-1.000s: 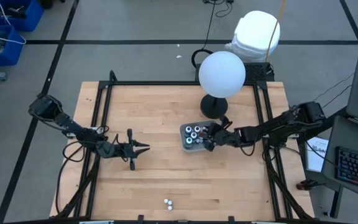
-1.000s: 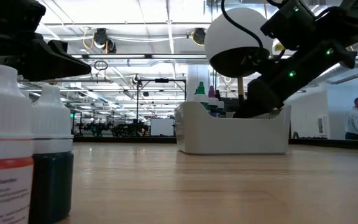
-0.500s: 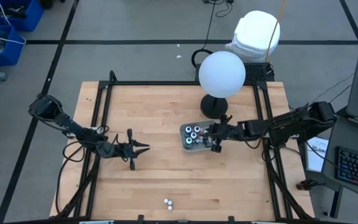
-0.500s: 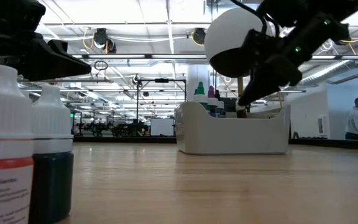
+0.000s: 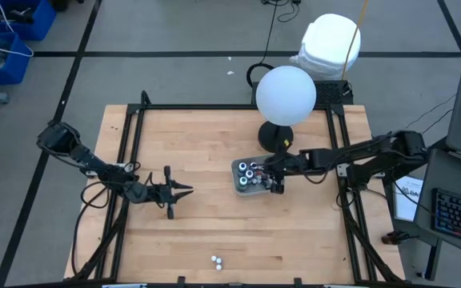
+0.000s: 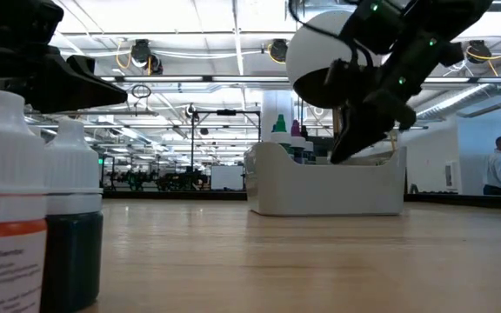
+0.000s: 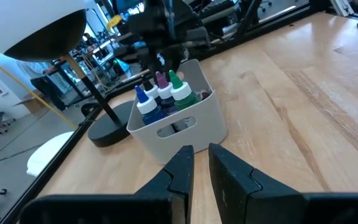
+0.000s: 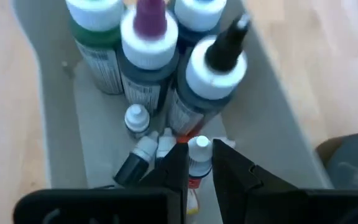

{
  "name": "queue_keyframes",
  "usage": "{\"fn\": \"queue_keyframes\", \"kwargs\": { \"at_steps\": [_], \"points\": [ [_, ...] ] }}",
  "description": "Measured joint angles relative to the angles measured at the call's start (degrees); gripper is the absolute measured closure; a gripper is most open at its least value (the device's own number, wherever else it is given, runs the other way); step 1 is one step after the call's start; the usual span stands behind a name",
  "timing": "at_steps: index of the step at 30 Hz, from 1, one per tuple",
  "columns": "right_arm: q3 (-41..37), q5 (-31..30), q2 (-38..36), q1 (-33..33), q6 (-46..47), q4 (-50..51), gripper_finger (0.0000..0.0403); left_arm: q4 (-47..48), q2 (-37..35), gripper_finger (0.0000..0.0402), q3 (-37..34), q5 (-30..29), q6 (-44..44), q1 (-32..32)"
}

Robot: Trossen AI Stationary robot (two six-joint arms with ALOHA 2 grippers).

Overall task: Pick & Place food coloring
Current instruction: Put the red food coloring bottle into the gray bin

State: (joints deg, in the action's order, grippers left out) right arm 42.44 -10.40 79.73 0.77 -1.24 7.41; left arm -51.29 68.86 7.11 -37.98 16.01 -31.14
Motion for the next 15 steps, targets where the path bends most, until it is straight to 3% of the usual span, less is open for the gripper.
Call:
{"fn": "queue_keyframes", "kwargs": {
  "at_steps": [9,15],
  "points": [
    [0.00,-7.65,4.33,0.44,7.02,-0.15,0.0360,0.00,0.01,0.0344,0.00,0.44,0.02,0.00],
    [-0.02,-8.63,4.62,0.36,13.71,-1.78,0.0360,0.00,0.00,0.0344,0.00,0.50,0.02,0.00]
  ]
}}
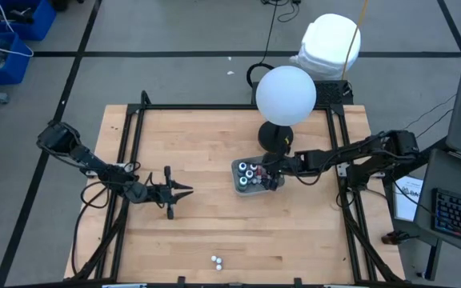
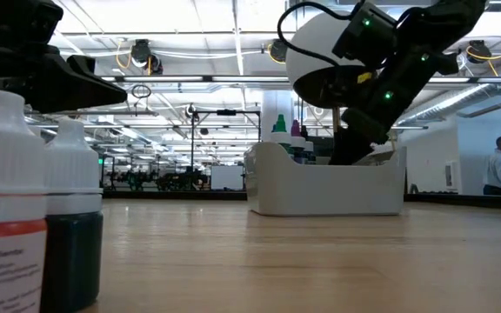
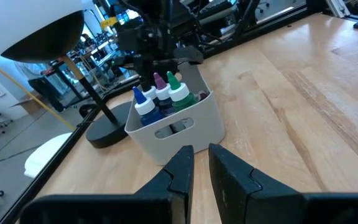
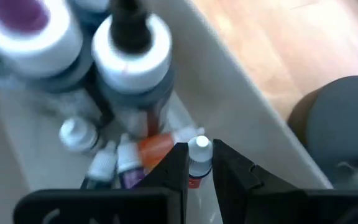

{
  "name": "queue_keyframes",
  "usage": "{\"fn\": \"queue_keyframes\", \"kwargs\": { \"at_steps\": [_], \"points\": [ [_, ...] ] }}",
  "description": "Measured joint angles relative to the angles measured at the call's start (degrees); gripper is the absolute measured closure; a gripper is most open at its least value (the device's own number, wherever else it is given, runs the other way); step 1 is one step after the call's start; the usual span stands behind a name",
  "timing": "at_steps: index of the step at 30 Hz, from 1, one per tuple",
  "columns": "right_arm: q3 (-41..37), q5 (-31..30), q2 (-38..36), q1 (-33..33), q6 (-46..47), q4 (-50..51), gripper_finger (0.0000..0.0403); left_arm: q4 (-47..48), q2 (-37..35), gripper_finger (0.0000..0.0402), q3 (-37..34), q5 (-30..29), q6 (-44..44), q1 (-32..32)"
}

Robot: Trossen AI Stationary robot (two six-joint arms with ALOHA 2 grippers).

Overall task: Pick & Place food coloring
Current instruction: Put the red food coloring bottle into the gray bin

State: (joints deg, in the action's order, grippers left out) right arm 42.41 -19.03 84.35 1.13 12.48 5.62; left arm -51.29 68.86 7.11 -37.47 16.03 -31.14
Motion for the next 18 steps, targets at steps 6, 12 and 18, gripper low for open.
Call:
{"fn": "queue_keyframes", "kwargs": {
  "at_steps": [6,12,18],
  "points": [
    [0.00,-5.18,1.76,-0.90,4.35,-1.41,0.0360,0.02,0.01,0.0344,0.00,0.08,-0.80,0.00],
    [0.00,-8.00,3.77,-1.91,7.84,-3.97,0.0360,0.02,0.02,0.0344,0.02,0.79,-1.16,0.00],
    [-0.04,-10.05,3.77,-3.30,10.30,-5.86,0.0360,0.02,0.01,0.0344,0.02,1.49,-1.19,-0.01]
  ]
}}
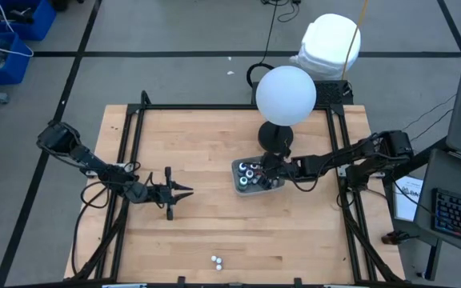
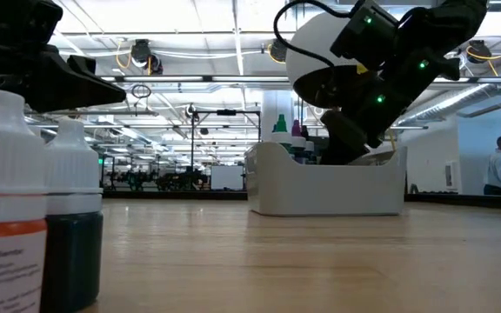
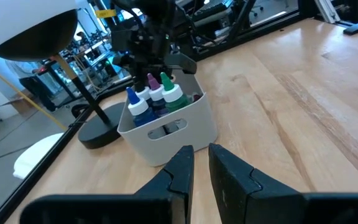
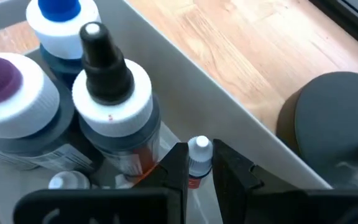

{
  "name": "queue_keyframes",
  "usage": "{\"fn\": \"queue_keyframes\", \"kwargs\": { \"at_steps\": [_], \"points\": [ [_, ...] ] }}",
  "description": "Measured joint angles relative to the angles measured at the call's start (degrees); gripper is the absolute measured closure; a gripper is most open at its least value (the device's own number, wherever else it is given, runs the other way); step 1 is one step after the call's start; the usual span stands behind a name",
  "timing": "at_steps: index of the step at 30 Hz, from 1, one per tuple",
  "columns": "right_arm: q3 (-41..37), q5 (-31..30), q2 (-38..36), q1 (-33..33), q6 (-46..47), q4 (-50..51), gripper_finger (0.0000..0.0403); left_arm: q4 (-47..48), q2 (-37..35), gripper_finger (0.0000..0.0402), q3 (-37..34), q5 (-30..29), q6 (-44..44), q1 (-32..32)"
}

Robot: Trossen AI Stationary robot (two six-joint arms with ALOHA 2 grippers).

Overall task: Pick & Place food coloring
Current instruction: Put the red food coloring bottle into the gray bin

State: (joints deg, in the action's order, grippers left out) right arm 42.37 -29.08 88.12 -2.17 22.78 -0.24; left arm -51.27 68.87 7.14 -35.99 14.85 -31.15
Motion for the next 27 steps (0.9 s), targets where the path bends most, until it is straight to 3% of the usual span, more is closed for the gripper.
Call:
{"fn": "queue_keyframes", "kwargs": {
  "at_steps": [12,27],
  "points": [
    [-0.25,-2.72,0.00,-1.49,5.10,1.55,0.0360,0.00,-0.01,0.0344,0.00,0.02,-0.08,-0.01],
    [-1.14,-2.66,-0.04,-1.86,4.37,1.61,0.0360,-3.26,0.01,0.0344,0.04,0.08,3.84,0.01]
  ]
}}
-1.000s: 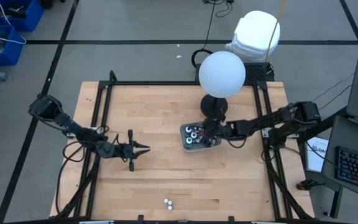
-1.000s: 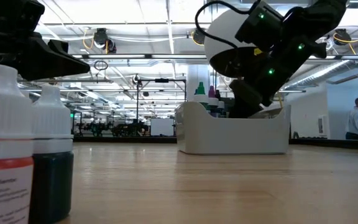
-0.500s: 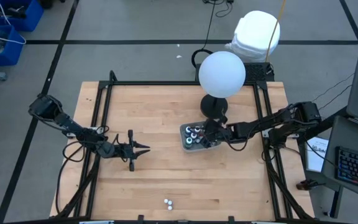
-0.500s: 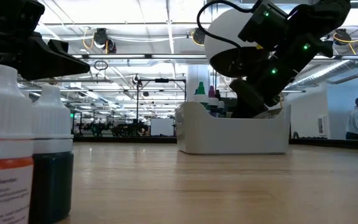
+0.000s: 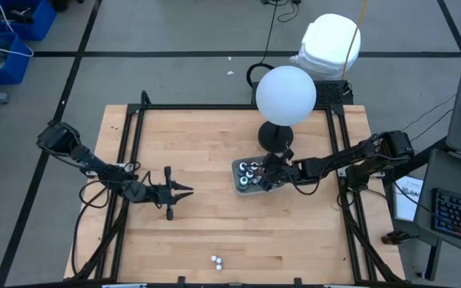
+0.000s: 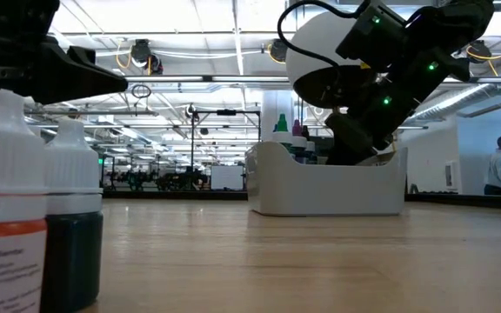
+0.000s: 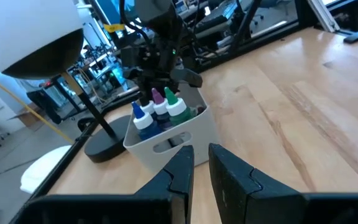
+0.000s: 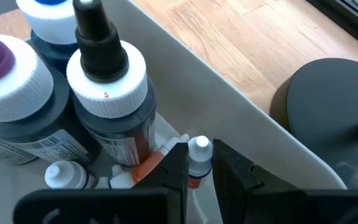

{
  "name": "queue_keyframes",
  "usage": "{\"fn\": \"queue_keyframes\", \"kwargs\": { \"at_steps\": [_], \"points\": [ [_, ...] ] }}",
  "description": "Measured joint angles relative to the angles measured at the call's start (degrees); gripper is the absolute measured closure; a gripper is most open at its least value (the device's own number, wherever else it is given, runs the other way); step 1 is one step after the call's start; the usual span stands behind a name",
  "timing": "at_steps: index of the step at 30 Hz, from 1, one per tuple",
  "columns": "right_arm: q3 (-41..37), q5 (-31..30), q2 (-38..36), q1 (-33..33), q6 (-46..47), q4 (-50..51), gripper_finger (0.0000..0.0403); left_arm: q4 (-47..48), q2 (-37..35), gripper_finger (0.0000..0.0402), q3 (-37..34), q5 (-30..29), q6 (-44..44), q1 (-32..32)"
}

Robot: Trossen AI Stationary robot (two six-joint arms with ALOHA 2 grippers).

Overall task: Pick & Place food coloring
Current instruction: Put the red food coloring bottle into the gray bin

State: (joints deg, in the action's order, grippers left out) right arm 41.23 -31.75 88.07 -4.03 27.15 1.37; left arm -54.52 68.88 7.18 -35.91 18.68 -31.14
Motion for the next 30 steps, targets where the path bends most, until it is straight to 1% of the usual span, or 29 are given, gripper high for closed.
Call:
{"fn": "queue_keyframes", "kwargs": {
  "at_steps": [11,20,30],
  "points": [
    [-0.04,0.07,0.02,0.00,-0.34,0.11,0.0360,0.00,-0.02,0.0344,0.00,-0.01,0.69,0.00],
    [-0.04,0.55,0.02,0.00,-0.40,0.17,0.0339,0.02,-0.01,0.0344,0.00,-0.01,0.02,0.00],
    [-0.04,1.48,0.04,0.00,-0.95,0.26,0.0334,0.03,-0.02,0.0344,0.00,-0.01,-0.16,0.00]
  ]
}}
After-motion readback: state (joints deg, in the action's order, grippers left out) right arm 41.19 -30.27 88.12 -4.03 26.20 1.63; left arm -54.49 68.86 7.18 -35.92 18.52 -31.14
